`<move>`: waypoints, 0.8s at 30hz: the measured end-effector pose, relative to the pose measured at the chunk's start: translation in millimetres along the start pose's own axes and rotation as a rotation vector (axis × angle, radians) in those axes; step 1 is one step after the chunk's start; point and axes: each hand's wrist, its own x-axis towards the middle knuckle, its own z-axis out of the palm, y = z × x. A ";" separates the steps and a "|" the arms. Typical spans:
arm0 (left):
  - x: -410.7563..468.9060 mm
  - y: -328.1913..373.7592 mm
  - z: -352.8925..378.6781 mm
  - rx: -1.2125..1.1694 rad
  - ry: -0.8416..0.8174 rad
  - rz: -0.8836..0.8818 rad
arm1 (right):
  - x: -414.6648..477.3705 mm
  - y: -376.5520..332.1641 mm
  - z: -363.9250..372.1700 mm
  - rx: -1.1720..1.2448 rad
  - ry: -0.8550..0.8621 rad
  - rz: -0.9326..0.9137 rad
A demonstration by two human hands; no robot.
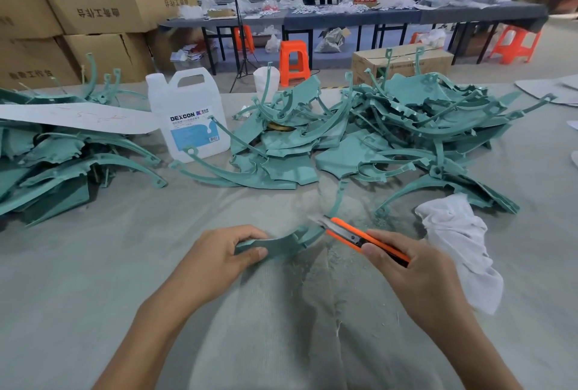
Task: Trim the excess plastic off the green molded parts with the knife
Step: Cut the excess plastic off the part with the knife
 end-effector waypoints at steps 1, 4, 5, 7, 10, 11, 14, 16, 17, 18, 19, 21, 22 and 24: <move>1.8 -0.5 -2.8 -0.060 0.011 -0.006 | -1.2 1.8 1.1 0.024 0.020 0.018; 3.1 -0.7 -12.3 -0.330 0.070 -0.034 | -6.1 11.2 1.5 0.170 0.067 0.112; 1.7 -1.7 -13.6 -0.434 0.072 -0.057 | -8.2 15.5 0.7 0.211 0.084 0.136; -2.3 -7.5 -11.9 -0.553 0.088 -0.089 | -13.0 23.0 -1.4 0.297 0.114 0.170; -8.4 -15.6 -5.0 -0.467 0.153 -0.030 | -20.9 31.4 -2.5 0.444 0.149 0.216; -9.6 -17.5 -3.3 -0.414 0.175 0.008 | -23.0 34.0 -1.9 0.488 0.158 0.234; -13.1 -24.6 -0.2 -0.139 0.249 0.145 | -28.2 40.7 0.8 0.593 0.167 0.296; -15.6 -30.7 5.1 0.116 0.284 0.232 | -30.7 43.7 3.0 0.626 0.141 0.336; -17.7 -33.6 7.8 0.203 0.282 0.249 | -31.9 44.4 4.1 0.643 0.127 0.347; -20.3 -36.5 10.0 0.253 0.249 0.232 | -33.1 44.8 5.0 0.656 0.116 0.353; -22.4 -39.1 12.3 0.288 0.187 0.188 | -34.0 45.6 5.5 0.660 0.109 0.356; -26.3 -45.1 19.5 0.359 0.003 0.065 | -35.8 48.5 4.8 0.635 0.087 0.354; -28.5 -48.2 24.6 0.391 -0.074 0.010 | -36.4 50.4 3.9 0.610 0.066 0.346; -28.9 -52.2 34.5 0.411 -0.084 -0.054 | -36.1 51.6 2.7 0.551 0.006 0.318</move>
